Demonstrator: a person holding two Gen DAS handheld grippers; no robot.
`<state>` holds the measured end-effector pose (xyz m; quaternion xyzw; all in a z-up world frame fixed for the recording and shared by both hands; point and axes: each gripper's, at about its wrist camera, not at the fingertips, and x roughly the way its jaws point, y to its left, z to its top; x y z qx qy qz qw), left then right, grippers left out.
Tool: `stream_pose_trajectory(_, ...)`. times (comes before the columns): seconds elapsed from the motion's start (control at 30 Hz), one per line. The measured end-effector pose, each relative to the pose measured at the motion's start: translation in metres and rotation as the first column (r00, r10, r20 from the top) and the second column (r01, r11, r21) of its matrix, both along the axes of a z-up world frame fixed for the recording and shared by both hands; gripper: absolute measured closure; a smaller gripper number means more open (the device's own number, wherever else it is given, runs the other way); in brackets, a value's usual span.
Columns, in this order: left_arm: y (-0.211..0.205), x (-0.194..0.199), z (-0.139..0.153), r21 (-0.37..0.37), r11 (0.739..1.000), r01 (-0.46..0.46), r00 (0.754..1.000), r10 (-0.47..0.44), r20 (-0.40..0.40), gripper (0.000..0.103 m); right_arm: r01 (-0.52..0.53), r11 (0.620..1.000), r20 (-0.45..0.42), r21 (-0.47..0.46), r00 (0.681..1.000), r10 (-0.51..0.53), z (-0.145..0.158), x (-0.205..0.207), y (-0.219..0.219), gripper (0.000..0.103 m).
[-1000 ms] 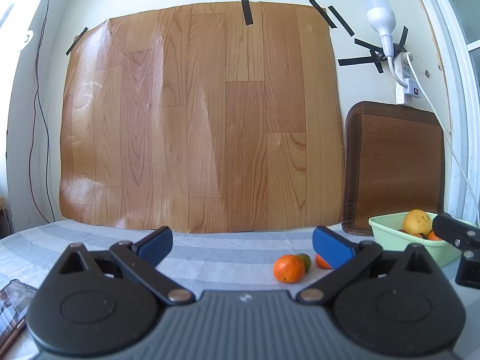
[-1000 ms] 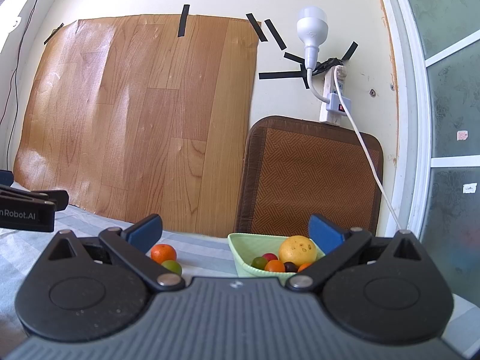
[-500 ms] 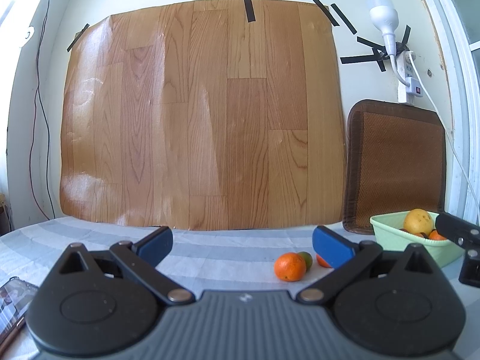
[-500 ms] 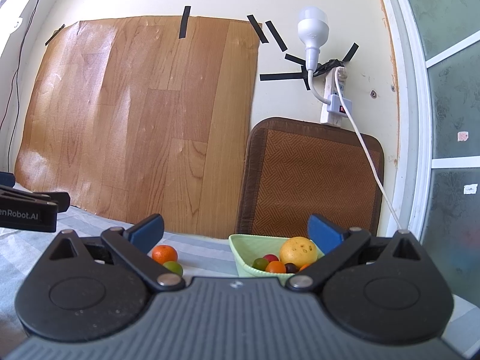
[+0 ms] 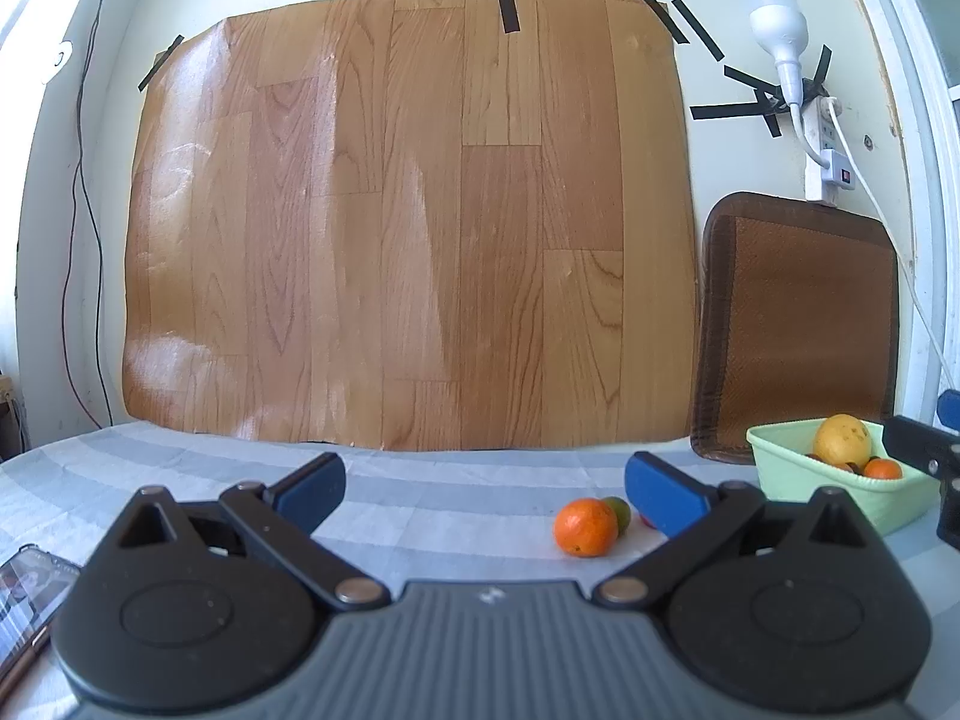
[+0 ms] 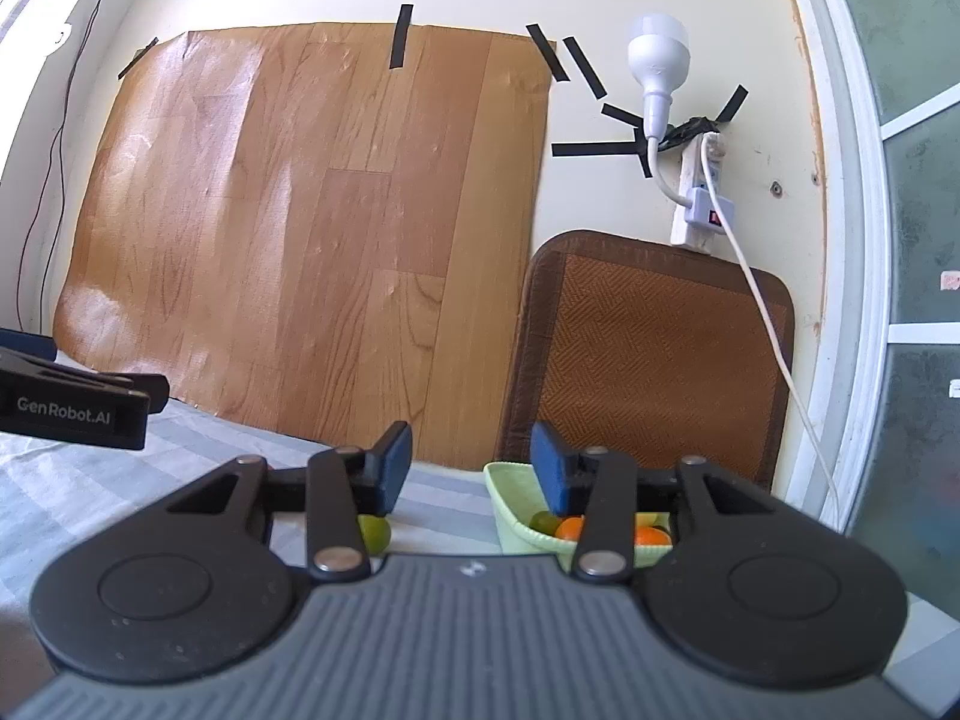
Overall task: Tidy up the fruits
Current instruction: 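Lower the right gripper onto the green tomato and close it, then carry the green tomato over the green bowl and open the right gripper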
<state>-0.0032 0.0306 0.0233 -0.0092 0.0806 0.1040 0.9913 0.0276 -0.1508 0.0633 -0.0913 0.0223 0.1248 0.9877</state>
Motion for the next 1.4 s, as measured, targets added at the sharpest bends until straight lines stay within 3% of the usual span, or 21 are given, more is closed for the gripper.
stream_pose_trajectory(0.07, 0.000, 0.000, 0.000, -0.003, 1.000, -0.006, 1.000, 0.006, -0.004, 0.000, -0.001, 1.000, -0.003, 0.000, 1.000, 0.001, 0.000, 0.000, 0.000, 0.066)
stream_pose_trajectory(0.23, 0.010, 0.007, -0.001, -0.056, 0.998, 0.005, 0.999, -0.008, -0.045, 0.000, -0.043, 0.999, -0.097, 0.018, 0.994, 0.045, 0.000, 0.011, -0.002, 0.066)
stream_pose_trajectory(0.47, 0.019, 0.041, 0.011, -0.120, 0.982, 0.147, 0.977, -0.163, -0.137, 0.003, -0.203, 0.979, -0.313, 0.028, 0.928, 0.202, 0.000, 0.053, 0.012, 0.063)
stream_pose_trajectory(0.57, 0.022, 0.068, 0.013, -0.154, 0.965, 0.211, 0.952, -0.238, -0.191, 0.010, -0.236, 0.970, -0.394, 0.058, 0.888, 0.239, -0.001, 0.079, 0.017, 0.063)
stream_pose_trajectory(0.7, 0.029, 0.111, 0.004, -0.248, 0.941, 0.232, 0.908, -0.300, -0.292, 0.029, -0.254, 0.966, -0.451, 0.051, 0.857, 0.249, -0.005, 0.102, 0.029, 0.061)
stream_pose_trajectory(0.87, 0.028, 0.139, -0.012, -0.282, 0.936, 0.210, 0.881, -0.306, -0.360, 0.034, -0.240, 0.970, -0.519, 0.024, 0.827, 0.217, -0.015, 0.126, 0.038, 0.061)
stream_pose_trajectory(0.93, 0.026, 0.143, -0.019, -0.284, 0.935, 0.212, 0.865, -0.315, -0.391, 0.061, -0.233, 0.971, -0.581, 0.044, 0.785, 0.215, -0.022, 0.138, 0.038, 0.062)
stream_pose_trajectory(1.0, 0.026, 0.142, -0.023, -0.300, 0.930, 0.214, 0.857, -0.326, -0.399, 0.063, -0.241, 0.967, -0.599, 0.088, 0.762, 0.245, -0.022, 0.140, 0.033, 0.073)
stream_pose_trajectory(1.2, 0.016, 0.114, -0.001, -0.338, 0.899, 0.278, 0.871, -0.384, -0.307, 0.063, -0.232, 0.967, -0.485, 0.109, 0.836, 0.255, -0.003, 0.106, 0.012, 0.073)
stream_pose_trajectory(1.33, -0.017, 0.116, 0.023, -0.325, 0.858, 0.396, 0.842, -0.481, -0.243, 0.063, -0.137, 0.987, -0.304, 0.079, 0.940, 0.155, 0.017, 0.082, -0.024, 0.073)
stream_pose_trajectory(1.4, -0.039, 0.126, 0.030, -0.329, 0.829, 0.453, 0.814, -0.535, -0.227, 0.063, -0.064, 0.995, -0.252, 0.072, 0.964, 0.080, 0.020, 0.080, -0.044, 0.073)
